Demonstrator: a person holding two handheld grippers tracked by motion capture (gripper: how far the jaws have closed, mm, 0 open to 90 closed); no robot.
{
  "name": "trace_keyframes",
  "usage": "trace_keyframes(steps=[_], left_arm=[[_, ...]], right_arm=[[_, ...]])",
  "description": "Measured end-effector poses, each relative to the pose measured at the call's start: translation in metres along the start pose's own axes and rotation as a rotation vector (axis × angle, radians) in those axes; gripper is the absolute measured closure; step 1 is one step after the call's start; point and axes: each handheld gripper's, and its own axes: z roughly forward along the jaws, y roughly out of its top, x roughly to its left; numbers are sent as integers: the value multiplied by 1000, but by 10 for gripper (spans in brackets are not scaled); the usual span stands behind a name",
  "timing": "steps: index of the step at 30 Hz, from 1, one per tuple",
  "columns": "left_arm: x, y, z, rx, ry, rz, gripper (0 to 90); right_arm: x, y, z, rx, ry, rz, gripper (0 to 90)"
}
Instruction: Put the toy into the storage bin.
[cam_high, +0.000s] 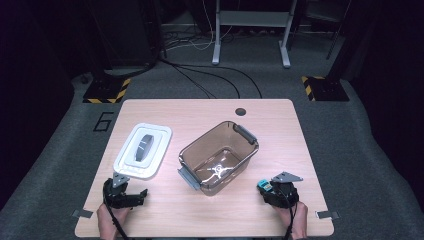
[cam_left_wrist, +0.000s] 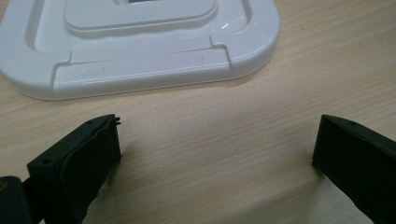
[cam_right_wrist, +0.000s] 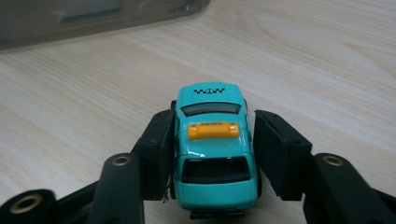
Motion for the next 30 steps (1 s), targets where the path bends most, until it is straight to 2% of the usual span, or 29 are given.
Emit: trace_keyframes(steps=[11,12,23,30], left_arm=[[0,0,0,1,0,0,3],[0,0,0,1,0,0,3],[0,0,0,1,0,0,4],[0,0,0,1,0,0,4]], right_arm=[[0,-1,-3,-18,8,-13,524],[0,0,-3,-23,8,-25,524],[-1,8,-9,-24,4,-22,524],[-6,13,-10,-23,-9,-22,524]])
